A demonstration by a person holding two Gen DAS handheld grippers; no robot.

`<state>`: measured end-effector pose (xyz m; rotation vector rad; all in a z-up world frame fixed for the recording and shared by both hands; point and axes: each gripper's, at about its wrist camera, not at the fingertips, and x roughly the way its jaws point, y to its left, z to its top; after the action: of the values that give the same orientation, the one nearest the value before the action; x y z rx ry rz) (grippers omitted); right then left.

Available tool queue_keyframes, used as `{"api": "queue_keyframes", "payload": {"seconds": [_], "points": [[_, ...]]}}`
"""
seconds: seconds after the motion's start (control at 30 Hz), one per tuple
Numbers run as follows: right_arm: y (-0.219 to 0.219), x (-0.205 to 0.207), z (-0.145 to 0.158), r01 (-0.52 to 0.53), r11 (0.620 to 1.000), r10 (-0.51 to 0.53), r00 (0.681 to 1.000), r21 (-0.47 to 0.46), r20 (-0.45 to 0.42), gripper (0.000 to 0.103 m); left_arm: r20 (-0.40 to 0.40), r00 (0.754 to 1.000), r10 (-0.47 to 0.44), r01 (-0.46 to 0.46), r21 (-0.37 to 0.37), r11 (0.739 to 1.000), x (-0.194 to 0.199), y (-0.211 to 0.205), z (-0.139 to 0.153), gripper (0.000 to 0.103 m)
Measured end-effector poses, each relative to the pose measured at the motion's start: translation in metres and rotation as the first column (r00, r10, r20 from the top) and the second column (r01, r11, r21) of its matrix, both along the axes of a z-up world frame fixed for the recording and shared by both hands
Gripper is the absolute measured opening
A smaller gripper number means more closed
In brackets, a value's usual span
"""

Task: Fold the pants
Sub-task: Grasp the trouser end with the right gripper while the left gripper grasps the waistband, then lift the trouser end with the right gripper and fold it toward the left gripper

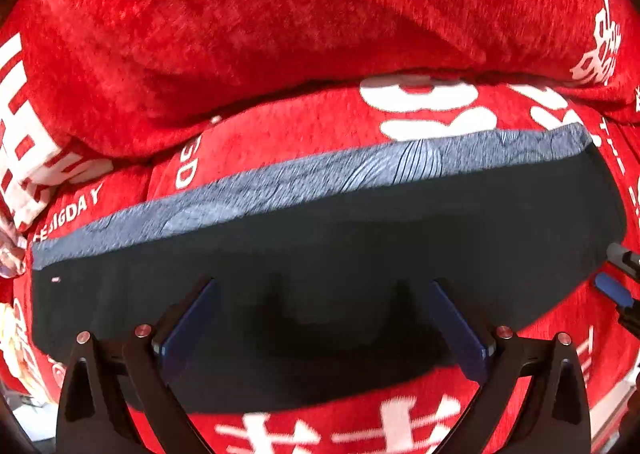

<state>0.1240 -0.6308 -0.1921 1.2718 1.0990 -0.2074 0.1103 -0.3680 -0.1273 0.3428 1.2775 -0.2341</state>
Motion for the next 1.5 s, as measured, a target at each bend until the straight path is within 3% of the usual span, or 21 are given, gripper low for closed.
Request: {"api": "queue_keyframes", "payload": {"seconds": [0.23, 0.33, 0.47, 0.57, 0.67, 0.7, 0.73, 0.77, 0.87, 1.03, 1.1, 1.23, 1.33, 1.47, 1.5], "points": [[-0.004, -0.01, -0.011, 0.047, 0.998, -0.048, 0.998, 0.033, 0.035, 0.053, -0.071, 0.996, 0.059, -0.059, 0.004, 0.998, 0.004, 0.002, -0.042, 0.103], [-0.004, -0.006, -0.016, 0.056, 0.997, -0.059, 0.996, 0.049, 0.066, 0.053, -0.072, 0.993, 0.091, -0.094, -0.031, 0.995, 0.003, 0.008, -0.044, 0.103], [-0.008, 0.012, -0.019, 0.056, 0.997, -0.062, 0.991, 0.058, 0.115, 0.053, -0.044, 0.997, 0.058, -0.058, -0.01, 0.998, 0.001, 0.003, -0.043, 0.103], [-0.006, 0.029, -0.006, 0.014, 0.999, -0.022, 0.978, 0.041, 0.206, 0.053, -0.043, 0.998, 0.045, -0.045, -0.007, 0.999, 0.003, 0.002, -0.044, 0.103], [-0.003, 0.039, -0.006, -0.025, 1.0, 0.025, 0.984, -0.001, 0.175, 0.053, -0.072, 0.996, 0.057, -0.056, 0.011, 0.998, 0.009, 0.001, -0.039, 0.103], [-0.003, 0.04, -0.012, -0.02, 1.0, 0.019, 0.988, 0.005, 0.151, 0.049, -0.064, 0.996, 0.058, -0.057, 0.02, 0.998, 0.011, -0.001, -0.033, 0.103], [-0.005, 0.039, -0.018, -0.01, 1.0, 0.007, 0.992, 0.018, 0.126, 0.033, -0.035, 0.998, 0.06, -0.06, 0.01, 0.998, 0.015, -0.003, -0.023, 0.103], [-0.007, 0.038, -0.024, 0.002, 0.999, -0.006, 0.994, 0.032, 0.109, 0.023, -0.007, 0.998, 0.062, -0.062, -0.005, 0.998, 0.02, -0.004, -0.014, 0.103], [-0.01, 0.034, -0.025, 0.022, 0.998, -0.03, 0.991, 0.063, 0.13, 0.015, 0.032, 0.997, 0.064, -0.063, -0.031, 0.998, 0.035, -0.01, -0.005, 0.103], [-0.001, 0.041, 0.003, -0.046, 0.999, 0.05, 0.98, -0.026, 0.19, 0.014, 0.0, 0.998, 0.064, -0.063, 0.057, 0.996, 0.051, -0.028, -0.054, 0.103], [0.003, 0.048, 0.016, -0.076, 0.995, 0.089, 0.976, -0.071, 0.198, 0.014, 0.055, 0.993, 0.1, -0.101, 0.018, 0.995, 0.049, -0.024, -0.051, 0.103], [0.017, 0.065, 0.047, -0.145, 0.975, 0.181, 0.959, -0.17, 0.22, 0.014, 0.015, 0.998, 0.063, -0.064, 0.051, 0.997, 0.042, -0.022, -0.033, 0.103], [0.03, 0.072, 0.068, -0.19, 0.953, 0.245, 0.941, -0.235, 0.235, 0.014, 0.044, 0.999, 0.024, -0.024, 0.011, 1.0, 0.014, -0.009, -0.013, 0.103], [0.053, 0.08, 0.091, -0.241, 0.919, 0.32, 0.919, -0.313, 0.231, 0.014, -0.019, 0.999, -0.035, 0.036, 0.037, 0.999, -0.014, -0.004, -0.038, 0.103], [0.06, 0.083, 0.095, -0.262, 0.909, 0.344, 0.911, -0.324, 0.227, 0.014, 0.019, 0.999, -0.036, 0.036, 0.009, 0.999, -0.019, -0.002, -0.04, 0.103]]}}
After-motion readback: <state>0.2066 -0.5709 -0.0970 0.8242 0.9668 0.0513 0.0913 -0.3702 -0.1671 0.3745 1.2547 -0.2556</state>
